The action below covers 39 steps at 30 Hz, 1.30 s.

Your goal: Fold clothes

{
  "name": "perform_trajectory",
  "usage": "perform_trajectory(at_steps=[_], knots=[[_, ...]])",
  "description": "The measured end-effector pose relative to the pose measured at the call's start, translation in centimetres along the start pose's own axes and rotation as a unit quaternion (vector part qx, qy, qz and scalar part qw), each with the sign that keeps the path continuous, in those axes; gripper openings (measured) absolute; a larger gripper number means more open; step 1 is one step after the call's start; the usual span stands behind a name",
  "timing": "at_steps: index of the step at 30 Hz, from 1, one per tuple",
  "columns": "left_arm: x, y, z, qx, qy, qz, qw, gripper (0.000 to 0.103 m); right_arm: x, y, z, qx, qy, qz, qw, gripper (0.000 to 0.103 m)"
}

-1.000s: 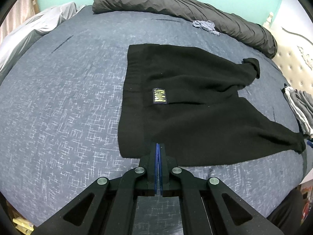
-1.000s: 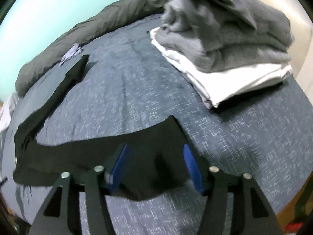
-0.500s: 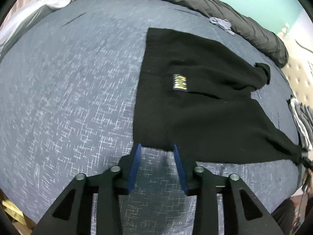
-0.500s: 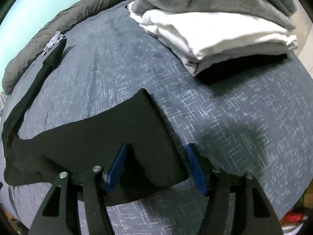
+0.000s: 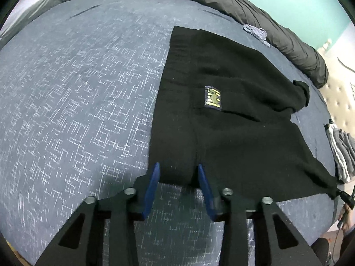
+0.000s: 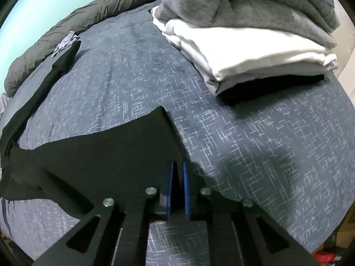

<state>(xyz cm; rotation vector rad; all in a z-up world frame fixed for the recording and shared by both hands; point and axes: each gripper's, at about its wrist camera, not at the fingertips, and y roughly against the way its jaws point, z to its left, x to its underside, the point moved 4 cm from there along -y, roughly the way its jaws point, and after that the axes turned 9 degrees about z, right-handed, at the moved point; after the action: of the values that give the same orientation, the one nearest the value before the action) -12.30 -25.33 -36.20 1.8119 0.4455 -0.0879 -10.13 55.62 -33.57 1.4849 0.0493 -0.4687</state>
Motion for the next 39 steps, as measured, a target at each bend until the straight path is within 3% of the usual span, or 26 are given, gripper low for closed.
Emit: perform_trajectory(at_steps=[4, 9, 12, 26, 32, 36, 39], knots=[[-0.5, 0.7, 1.2, -0.011, 0.018, -0.018, 0.9996, 0.033, -0.2, 0.3, -0.1, -0.002, 0.001, -0.003, 1.000, 0.007], [-0.7, -0.1, 2.0, 0.010, 0.029, -0.005, 0.9995, 0.038, -0.3, -0.3, 0.0, -0.002, 0.002, 0.003, 1.000, 0.007], [-0.8, -0.4, 1.9, 0.044, 0.034, -0.006, 0.9984, 0.042, -0.5, -0.7, 0.2, -0.003, -0.003, 0.006, 1.000, 0.007], [-1.2, 1.4, -2.3, 0.106, -0.031, -0.017, 0.9938, 0.041, -0.5, -0.7, 0.4, 0.000, -0.002, 0.008, 1.000, 0.007], [-1.8, -0.4, -3.8, 0.088, -0.057, 0.011, 0.9944, 0.041, -0.6, -0.7, 0.4, -0.002, -0.001, 0.008, 1.000, 0.007], [-1.9, -1.9, -3.4, 0.084, -0.044, 0.024, 0.9952, 0.041, -0.5, -0.7, 0.4, -0.003, -0.002, 0.008, 1.000, 0.007], [-1.6, -2.0, -3.7, 0.062, -0.061, 0.023, 0.9959, 0.014, -0.5, -0.6, 0.4, -0.004, 0.002, 0.008, 1.000, 0.007]])
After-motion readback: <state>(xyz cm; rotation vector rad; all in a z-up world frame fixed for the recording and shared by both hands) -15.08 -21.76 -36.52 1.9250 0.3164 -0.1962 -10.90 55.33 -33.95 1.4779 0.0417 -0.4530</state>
